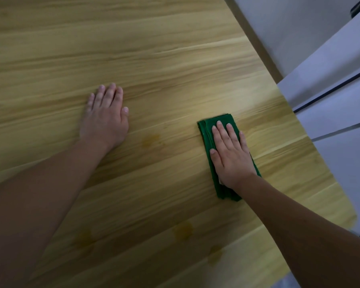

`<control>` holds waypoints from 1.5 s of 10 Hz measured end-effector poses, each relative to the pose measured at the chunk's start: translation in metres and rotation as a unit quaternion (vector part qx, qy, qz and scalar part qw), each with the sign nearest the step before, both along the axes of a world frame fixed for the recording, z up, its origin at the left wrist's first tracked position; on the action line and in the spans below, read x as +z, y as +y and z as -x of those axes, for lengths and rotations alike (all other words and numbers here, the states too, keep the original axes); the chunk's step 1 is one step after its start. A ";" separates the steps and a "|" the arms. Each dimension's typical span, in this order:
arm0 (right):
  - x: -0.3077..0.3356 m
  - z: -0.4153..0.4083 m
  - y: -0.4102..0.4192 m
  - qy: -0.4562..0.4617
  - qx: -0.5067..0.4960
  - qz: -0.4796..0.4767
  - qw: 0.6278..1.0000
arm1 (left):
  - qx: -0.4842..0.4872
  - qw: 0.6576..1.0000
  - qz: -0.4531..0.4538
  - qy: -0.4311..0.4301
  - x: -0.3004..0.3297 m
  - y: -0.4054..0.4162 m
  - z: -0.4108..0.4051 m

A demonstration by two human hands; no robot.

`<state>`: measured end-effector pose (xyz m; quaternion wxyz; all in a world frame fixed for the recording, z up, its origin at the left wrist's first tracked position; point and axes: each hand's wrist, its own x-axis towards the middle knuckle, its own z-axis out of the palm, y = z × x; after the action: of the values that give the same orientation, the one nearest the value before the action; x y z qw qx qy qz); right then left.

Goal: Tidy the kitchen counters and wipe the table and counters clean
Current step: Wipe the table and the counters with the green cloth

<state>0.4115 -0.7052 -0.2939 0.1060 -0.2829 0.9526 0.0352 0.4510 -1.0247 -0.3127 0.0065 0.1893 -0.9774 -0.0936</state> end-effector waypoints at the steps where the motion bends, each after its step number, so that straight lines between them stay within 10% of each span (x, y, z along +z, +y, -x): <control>1: 0.001 0.005 -0.004 -0.004 0.007 0.008 1.000 | 0.001 1.000 0.001 0.001 -0.002 0.000 0.000; 15: -0.001 -0.024 -0.052 0.005 0.046 0.015 0.999 | 0.044 0.998 -0.034 0.017 0.005 0.024 -0.026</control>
<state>0.4358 -0.7572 -0.2952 0.0953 -0.3279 0.9395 0.0266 0.4767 -1.0011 -0.3078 0.0204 0.2309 -0.9641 -0.1297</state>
